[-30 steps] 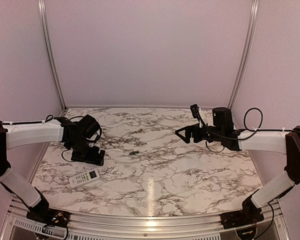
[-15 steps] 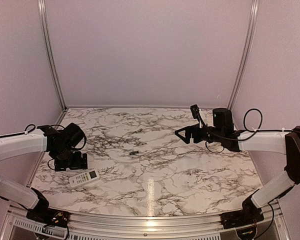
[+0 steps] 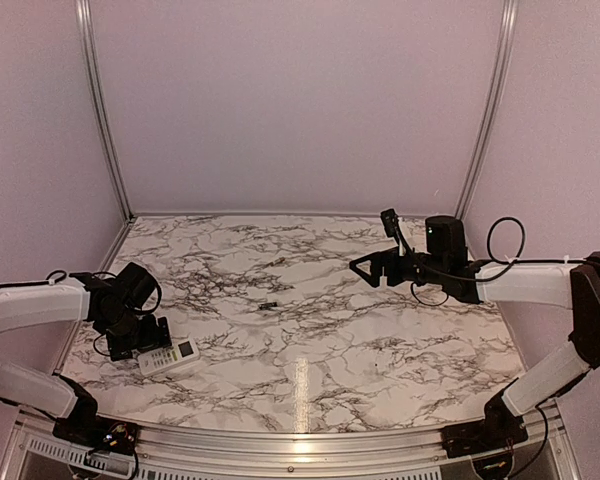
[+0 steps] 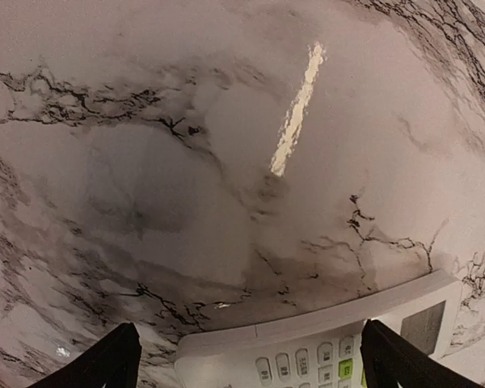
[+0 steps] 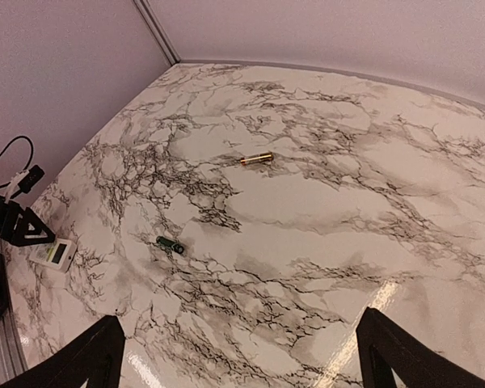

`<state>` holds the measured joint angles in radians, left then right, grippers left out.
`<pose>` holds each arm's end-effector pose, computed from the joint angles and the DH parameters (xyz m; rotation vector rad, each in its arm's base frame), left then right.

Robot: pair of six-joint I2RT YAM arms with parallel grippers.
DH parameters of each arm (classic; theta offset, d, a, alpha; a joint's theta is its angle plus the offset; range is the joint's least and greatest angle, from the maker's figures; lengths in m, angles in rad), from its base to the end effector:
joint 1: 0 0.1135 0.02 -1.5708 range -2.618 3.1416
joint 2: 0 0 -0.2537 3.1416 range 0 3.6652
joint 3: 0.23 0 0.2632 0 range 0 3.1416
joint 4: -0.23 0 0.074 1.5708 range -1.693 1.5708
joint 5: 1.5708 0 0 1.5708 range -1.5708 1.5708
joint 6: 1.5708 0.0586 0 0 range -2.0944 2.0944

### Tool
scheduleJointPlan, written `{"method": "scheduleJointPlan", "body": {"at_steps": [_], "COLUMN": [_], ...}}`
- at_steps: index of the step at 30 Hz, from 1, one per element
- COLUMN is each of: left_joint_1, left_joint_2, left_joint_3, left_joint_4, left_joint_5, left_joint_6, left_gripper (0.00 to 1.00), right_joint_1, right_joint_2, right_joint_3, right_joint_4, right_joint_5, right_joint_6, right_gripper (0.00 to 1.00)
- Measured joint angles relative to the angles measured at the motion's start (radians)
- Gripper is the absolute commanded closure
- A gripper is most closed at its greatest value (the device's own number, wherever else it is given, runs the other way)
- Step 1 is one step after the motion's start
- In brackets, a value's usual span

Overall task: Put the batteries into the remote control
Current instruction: Adjust the remote control at the center of the board.

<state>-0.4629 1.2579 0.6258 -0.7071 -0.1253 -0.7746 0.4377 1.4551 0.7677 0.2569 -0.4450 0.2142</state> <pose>0.1951 -0.0892 0.1233 -0.4678 2.8422 -0.0471 0.2992 0.1679 0.1963 -0.5216 1.9943 0.8561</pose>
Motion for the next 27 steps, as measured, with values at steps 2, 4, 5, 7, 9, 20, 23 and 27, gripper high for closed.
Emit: {"method": "scheduleJointPlan", "body": {"at_steps": [2,4,5,7,9,20,23,27], "left_joint_1": [0.000,0.000,0.000,-0.005,-0.019,-0.147,-0.182,-0.191], "left_joint_2": [-0.006,-0.028,-0.047,-0.098,-0.152,-0.187,-0.151,-0.138], "left_joint_3": [-0.025,-0.048,-0.062,-0.091,-0.115,-0.122,-0.072,0.041], "left_joint_4": [0.033,0.063,0.078,0.102,0.121,0.210,0.187,0.128], "left_joint_5": [0.033,0.069,0.092,0.134,0.169,0.306,0.298,0.272], "left_joint_6": [0.000,-0.003,-0.007,-0.020,-0.036,-0.068,-0.018,0.085], "left_gripper": [0.01,0.01,0.01,0.01,0.01,0.01,0.01,0.01], "right_joint_1": [0.000,0.000,0.000,0.000,0.000,0.000,0.000,0.000], "right_joint_2": [0.000,0.000,0.000,0.000,0.000,0.005,0.005,0.005], "right_joint_3": [0.000,0.000,0.000,0.000,0.000,0.000,0.000,0.000], "right_joint_4": [0.000,0.000,0.000,0.000,0.000,0.002,0.002,0.002], "right_joint_5": [0.000,0.000,0.000,0.000,0.000,-0.010,-0.015,-0.019], "right_joint_6": [0.000,0.000,0.000,0.000,0.001,0.014,0.018,0.021], "right_gripper": [0.01,0.01,0.01,0.01,0.01,0.01,0.01,0.01]}}
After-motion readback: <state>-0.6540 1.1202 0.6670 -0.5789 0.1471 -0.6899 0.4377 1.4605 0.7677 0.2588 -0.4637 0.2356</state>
